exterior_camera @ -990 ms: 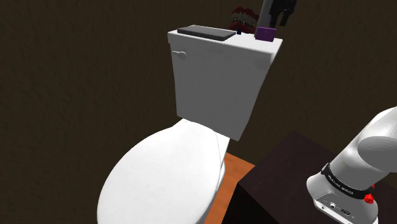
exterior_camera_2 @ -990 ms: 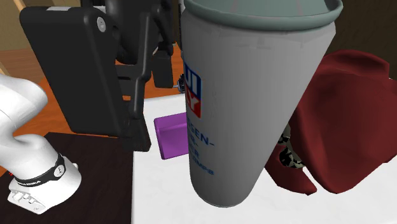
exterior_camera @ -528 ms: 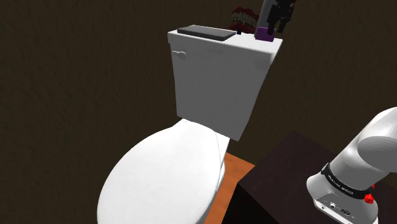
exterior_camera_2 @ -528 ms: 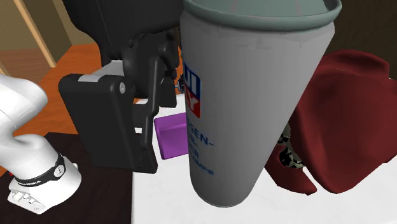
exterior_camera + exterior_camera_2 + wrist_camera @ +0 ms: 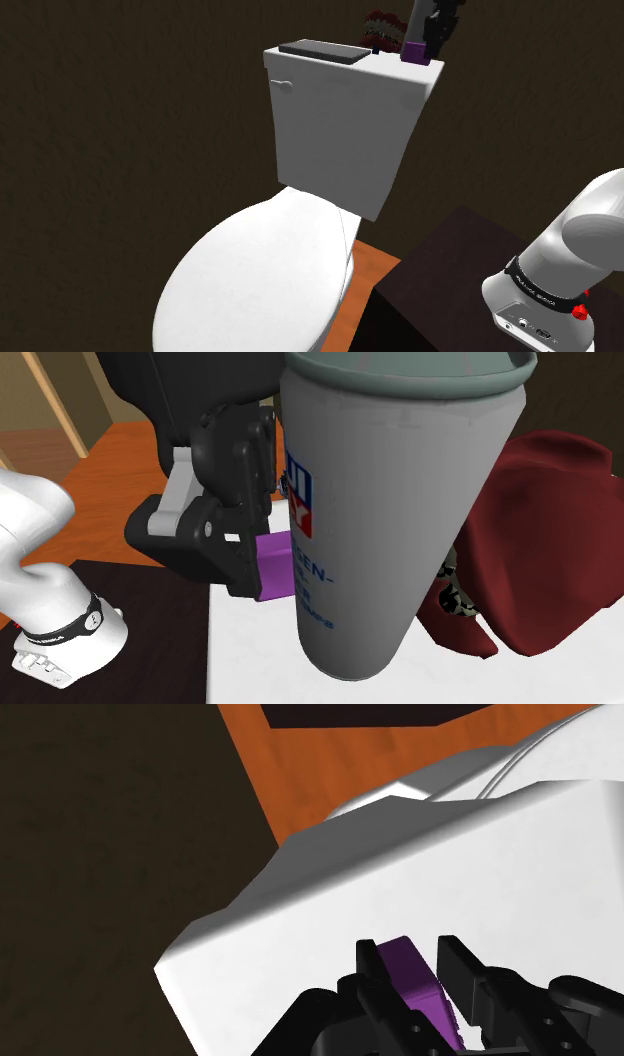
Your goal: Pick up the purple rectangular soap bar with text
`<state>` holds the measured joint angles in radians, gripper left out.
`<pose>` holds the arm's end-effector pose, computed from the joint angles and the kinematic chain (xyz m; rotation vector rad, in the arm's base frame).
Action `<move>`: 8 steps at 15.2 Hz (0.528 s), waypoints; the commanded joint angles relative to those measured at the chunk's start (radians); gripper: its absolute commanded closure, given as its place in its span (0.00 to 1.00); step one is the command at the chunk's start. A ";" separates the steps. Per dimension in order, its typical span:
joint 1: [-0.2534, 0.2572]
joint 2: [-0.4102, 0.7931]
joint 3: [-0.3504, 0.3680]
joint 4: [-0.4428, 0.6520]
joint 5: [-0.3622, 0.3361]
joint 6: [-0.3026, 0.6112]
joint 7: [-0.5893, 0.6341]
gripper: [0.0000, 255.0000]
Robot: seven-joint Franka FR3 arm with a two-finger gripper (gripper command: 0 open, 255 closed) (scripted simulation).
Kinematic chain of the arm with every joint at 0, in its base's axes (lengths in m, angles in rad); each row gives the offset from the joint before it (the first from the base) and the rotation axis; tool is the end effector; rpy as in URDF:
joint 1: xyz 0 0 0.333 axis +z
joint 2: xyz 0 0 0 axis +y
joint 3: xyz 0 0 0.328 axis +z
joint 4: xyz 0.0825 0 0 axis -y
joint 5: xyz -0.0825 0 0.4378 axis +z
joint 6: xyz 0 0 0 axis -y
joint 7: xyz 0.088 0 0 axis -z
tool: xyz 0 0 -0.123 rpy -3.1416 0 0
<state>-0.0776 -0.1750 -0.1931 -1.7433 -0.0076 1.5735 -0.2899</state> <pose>0.5288 -0.1564 0.6295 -3.1171 -0.0344 -0.0141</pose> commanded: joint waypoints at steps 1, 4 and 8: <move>0.000 0.004 -0.001 -0.002 -0.001 -0.001 0.000 1.00; 0.001 0.009 0.001 0.028 0.001 -0.026 0.002 1.00; 0.001 0.027 -0.001 0.103 0.004 -0.083 0.000 1.00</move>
<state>-0.0773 -0.1527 -0.1940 -1.6634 -0.0049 1.5089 -0.2904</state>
